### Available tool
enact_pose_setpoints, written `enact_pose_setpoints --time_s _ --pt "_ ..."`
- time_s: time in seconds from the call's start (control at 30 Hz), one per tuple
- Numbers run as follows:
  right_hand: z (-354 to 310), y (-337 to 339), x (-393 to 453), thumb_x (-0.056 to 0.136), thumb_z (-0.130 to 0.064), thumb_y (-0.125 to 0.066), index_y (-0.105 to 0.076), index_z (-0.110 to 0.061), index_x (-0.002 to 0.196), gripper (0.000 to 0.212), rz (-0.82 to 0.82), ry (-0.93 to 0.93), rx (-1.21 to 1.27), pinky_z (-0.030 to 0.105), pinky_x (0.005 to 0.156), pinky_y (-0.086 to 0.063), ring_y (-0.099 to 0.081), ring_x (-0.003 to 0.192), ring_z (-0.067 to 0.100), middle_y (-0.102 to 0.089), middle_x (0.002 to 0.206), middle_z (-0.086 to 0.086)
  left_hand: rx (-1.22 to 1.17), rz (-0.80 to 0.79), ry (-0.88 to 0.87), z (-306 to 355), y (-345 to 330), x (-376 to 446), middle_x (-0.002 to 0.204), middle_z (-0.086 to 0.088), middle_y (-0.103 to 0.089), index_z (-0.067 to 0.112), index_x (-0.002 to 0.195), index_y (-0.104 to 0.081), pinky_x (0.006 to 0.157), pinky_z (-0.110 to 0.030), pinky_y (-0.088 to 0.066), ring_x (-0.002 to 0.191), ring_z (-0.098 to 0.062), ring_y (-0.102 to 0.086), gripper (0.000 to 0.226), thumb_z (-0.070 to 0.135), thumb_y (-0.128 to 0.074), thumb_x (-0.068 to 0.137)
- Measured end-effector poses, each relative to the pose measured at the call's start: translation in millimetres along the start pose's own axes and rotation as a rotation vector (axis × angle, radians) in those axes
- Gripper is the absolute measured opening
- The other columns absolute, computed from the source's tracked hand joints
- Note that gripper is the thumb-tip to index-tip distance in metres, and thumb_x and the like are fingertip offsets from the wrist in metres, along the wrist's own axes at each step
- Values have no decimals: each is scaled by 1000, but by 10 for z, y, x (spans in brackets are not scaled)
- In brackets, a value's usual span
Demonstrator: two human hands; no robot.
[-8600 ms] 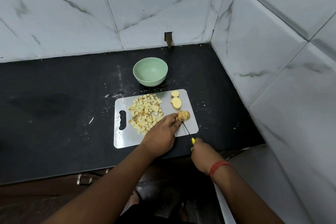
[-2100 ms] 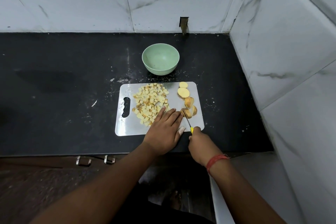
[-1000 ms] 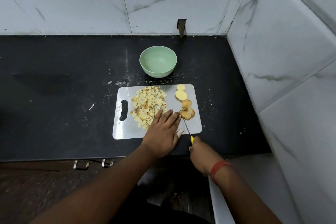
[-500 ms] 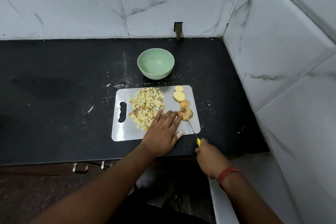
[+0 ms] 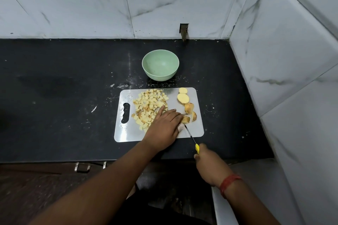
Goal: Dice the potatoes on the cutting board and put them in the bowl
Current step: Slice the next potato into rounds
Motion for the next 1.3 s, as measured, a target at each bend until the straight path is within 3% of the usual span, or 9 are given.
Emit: enact_pose_setpoints --time_s 0.07,0.23,0.33,0.47,0.6,0.77,0.93,1.07,1.3 --pt "47 70 -15 103 -18 -38 -37 -16 105 3 35 0 14 24 58 -35 -50 73 9 -47 83 -6 2 6 1 -5 -24 0 132 -4 -63 14 137 -59 126 -47 -13 134 -23 -50 44 38 -43 104" --pt "62 182 108 102 -17 -37 -36 -14 102 3 95 -38 8 30 71 -42 -54 80 19 -52 91 3 -7 37 15 -30 -56 14 127 -6 -64 11 134 -62 124 -45 -16 127 -25 -54 45 38 -43 103" --pt "33 163 193 100 -14 -38 -39 -11 110 11 68 -53 -19 31 74 -45 -56 83 22 -59 103 11 -41 59 2 -40 -49 56 123 -6 -66 11 131 -66 122 -47 -21 120 -25 -59 37 31 -59 100" --pt "5 133 239 100 -12 -40 -38 -8 124 25 44 -55 -54 30 72 -44 -55 82 20 -55 98 7 -58 78 -26 -47 -36 93 118 -6 -68 10 127 -68 119 -49 -29 112 -27 -62 35 24 -70 95" --pt "4 129 255 99 -12 -40 -37 -8 126 27 45 -48 -60 30 72 -44 -54 81 20 -57 100 9 -84 103 -27 -63 -49 97 118 -7 -70 8 126 -70 116 -51 -34 110 -28 -64 37 21 -75 92" --pt "-4 92 255 99 -11 -40 -37 -9 126 27 41 -36 -58 28 71 -43 -54 80 17 -51 93 3 -114 130 -25 -74 -64 96 118 -11 -72 5 126 -70 116 -50 -32 106 -30 -66 40 17 -78 89" --pt "-2 64 260 99 -11 -40 -38 -7 125 26 41 -34 -57 29 71 -44 -54 80 18 -59 103 10 -140 148 -31 -56 -50 89 118 -11 -72 4 125 -71 114 -51 -38 105 -30 -67 38 16 -77 89" --pt "10 68 270 101 -14 -42 -39 -8 123 24 45 -40 -58 28 69 -43 -53 78 16 -56 94 6 -138 143 -40 -12 -12 106 116 -11 -72 5 125 -71 112 -51 -41 103 -30 -68 37 15 -77 90" --pt "-11 48 248 101 -14 -39 -40 -11 115 15 19 -37 -20 30 72 -43 -54 81 17 -59 102 6 -134 95 -43 -11 -50 83 122 -11 -70 8 126 -70 108 -53 -46 107 -34 -65 32 13 -70 95"
Point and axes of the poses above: each hand's wrist, its own x-axis towards the middle knuckle, its own y-axis out of the back of the hand, z = x × y, the point moved 7 cm from there along x, towards the middle knuckle
